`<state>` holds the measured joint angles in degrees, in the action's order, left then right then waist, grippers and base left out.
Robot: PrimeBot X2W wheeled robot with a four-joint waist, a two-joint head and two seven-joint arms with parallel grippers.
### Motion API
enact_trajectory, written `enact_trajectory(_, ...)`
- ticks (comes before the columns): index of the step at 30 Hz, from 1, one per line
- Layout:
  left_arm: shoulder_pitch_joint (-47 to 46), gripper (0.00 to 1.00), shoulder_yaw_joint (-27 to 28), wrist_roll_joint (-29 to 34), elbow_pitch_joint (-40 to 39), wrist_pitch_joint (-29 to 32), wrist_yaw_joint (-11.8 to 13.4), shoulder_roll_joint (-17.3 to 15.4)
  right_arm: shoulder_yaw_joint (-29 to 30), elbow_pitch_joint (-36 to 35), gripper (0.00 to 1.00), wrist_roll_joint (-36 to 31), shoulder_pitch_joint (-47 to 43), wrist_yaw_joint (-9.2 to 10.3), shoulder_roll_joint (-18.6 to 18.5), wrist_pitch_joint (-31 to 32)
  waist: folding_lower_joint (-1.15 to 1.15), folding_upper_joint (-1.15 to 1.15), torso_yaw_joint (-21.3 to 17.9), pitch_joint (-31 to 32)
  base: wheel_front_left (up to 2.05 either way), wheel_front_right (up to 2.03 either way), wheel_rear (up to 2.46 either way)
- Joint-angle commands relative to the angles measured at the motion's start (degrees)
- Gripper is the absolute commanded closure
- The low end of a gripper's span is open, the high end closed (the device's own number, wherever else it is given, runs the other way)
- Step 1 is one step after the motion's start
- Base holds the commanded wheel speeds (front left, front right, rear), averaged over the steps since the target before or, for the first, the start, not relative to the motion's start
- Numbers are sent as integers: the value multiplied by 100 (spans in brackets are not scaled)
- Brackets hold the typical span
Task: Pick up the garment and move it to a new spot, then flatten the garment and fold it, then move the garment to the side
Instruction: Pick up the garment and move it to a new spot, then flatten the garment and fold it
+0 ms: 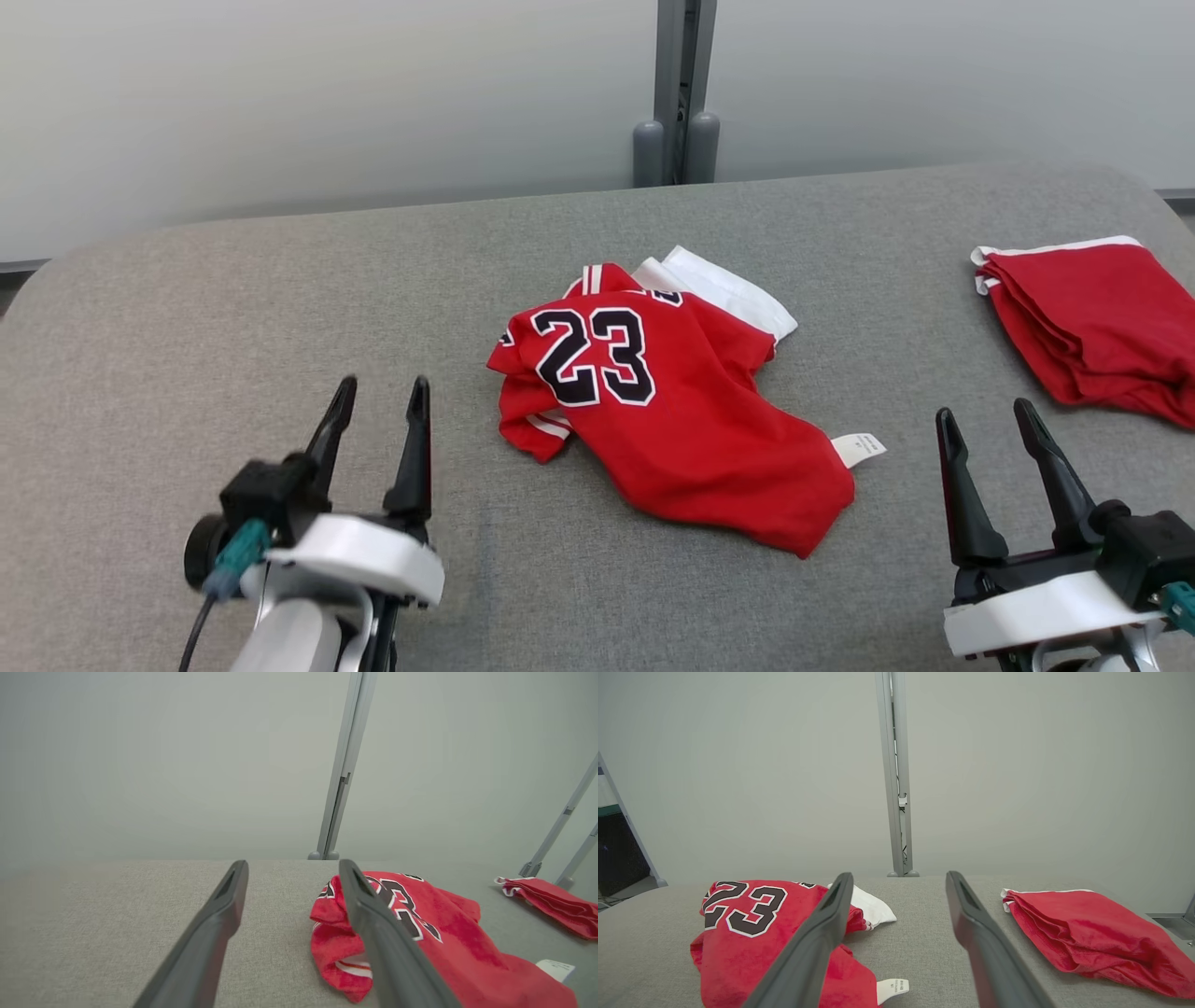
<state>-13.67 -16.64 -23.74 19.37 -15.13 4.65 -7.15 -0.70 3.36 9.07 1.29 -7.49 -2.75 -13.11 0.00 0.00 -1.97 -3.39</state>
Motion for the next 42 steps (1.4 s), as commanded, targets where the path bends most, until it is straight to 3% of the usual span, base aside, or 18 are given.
enact_trajectory(1,195,0,96,74,-184,0,46,-20,-10,9,0,5,-78,-1,-28,-65,0,0,34,40,0,0,0)
enact_trajectory(6,947,0,304,271,-733,-1,62,-28,-70,29,0,67,-198,-1,-29,-123,0,0,52,111,0,0,0)
enact_trajectory(13,1560,0,593,282,-1093,0,155,219,-85,170,0,219,-334,-1,-29,-180,0,0,94,239,0,0,0)
enact_trajectory(42,1706,0,739,527,-929,-1,-2,384,-164,403,0,229,-362,-1,-28,-220,0,0,213,346,0,0,0)
